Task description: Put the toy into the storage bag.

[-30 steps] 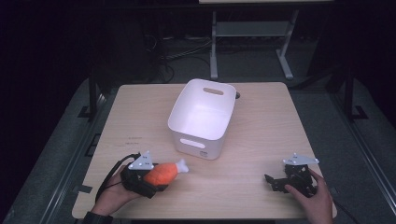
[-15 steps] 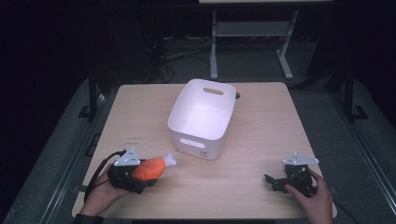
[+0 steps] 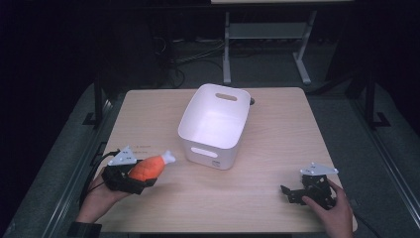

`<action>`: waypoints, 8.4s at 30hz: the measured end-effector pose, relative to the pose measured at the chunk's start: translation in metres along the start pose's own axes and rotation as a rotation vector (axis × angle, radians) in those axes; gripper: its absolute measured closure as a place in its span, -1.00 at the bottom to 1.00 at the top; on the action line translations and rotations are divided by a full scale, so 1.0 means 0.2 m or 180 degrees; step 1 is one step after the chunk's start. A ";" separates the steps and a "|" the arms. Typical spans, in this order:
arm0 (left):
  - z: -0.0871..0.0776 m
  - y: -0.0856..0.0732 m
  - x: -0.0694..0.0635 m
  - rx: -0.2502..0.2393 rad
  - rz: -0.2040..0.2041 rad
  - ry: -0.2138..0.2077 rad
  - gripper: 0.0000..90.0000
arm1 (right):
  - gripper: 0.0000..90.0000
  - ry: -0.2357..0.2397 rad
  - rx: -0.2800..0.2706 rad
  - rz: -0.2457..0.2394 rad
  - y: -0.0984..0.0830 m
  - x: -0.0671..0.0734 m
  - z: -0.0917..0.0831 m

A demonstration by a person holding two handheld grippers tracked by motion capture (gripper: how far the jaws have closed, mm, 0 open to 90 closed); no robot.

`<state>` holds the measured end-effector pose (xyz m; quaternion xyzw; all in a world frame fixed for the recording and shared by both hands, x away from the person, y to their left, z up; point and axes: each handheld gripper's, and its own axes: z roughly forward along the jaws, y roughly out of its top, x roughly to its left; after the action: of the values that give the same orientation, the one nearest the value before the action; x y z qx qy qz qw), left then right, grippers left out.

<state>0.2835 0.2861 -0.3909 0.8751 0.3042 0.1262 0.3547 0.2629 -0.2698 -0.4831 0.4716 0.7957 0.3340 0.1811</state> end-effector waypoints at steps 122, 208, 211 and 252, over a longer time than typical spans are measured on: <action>0.57 1.21 0.09 0.0112 -0.0526 0.0341 -0.57 | -0.97 0.0008 -0.0006 0.0013 0.00 0.00 0.00; 0.01 0.54 0.20 -0.0230 -0.0255 0.0225 -0.69 | -0.97 0.0001 -0.0001 0.0004 0.00 0.00 0.00; -0.01 0.48 0.20 -0.0251 -0.0277 0.0236 -0.69 | -0.97 -0.0004 -0.0003 0.0004 0.00 0.00 0.00; 0.16 -0.16 -0.04 -0.0080 -0.0098 0.0245 -0.68 | -0.97 0.0001 -0.0001 0.0004 0.00 0.00 0.00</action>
<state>0.2765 0.2821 -0.4362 0.8603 0.3294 0.1581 0.3556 0.2629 -0.2698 -0.4832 0.4720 0.7954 0.3343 0.1809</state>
